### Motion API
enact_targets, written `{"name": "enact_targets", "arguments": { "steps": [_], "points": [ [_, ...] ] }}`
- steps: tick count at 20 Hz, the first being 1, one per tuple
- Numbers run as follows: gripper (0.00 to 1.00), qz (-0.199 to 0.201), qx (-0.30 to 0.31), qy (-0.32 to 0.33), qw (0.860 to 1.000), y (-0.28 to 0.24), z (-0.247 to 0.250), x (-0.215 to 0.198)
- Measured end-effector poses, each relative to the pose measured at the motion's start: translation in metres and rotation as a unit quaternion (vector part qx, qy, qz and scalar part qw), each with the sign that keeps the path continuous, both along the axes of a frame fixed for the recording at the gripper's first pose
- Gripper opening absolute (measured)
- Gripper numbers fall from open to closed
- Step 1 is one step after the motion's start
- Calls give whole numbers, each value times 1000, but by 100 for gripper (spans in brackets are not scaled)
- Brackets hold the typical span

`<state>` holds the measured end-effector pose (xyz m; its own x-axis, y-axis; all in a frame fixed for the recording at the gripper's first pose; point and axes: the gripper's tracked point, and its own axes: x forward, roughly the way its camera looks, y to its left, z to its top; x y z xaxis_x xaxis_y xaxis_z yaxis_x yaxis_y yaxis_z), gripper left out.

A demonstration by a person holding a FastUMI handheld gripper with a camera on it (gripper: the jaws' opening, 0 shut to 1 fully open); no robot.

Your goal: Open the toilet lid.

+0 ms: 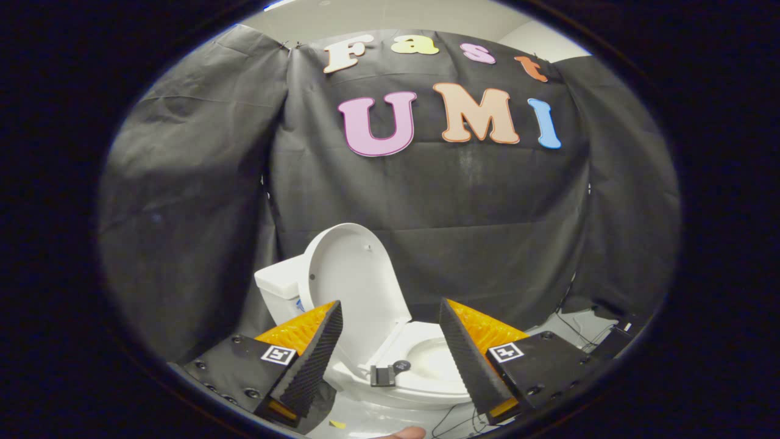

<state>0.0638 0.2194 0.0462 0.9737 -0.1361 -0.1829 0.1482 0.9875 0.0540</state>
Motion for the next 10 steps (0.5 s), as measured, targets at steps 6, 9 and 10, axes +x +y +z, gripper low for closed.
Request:
{"name": "enact_targets", "arguments": {
  "steps": [6, 9, 10],
  "points": [
    [99, -6, 4, -19, 1000, -20, 4, -10],
    [99, -6, 9, -29, 1000, -26, 4, -15],
    [99, -7, 11, -30, 999, -28, 1, -15]
  ]
}}
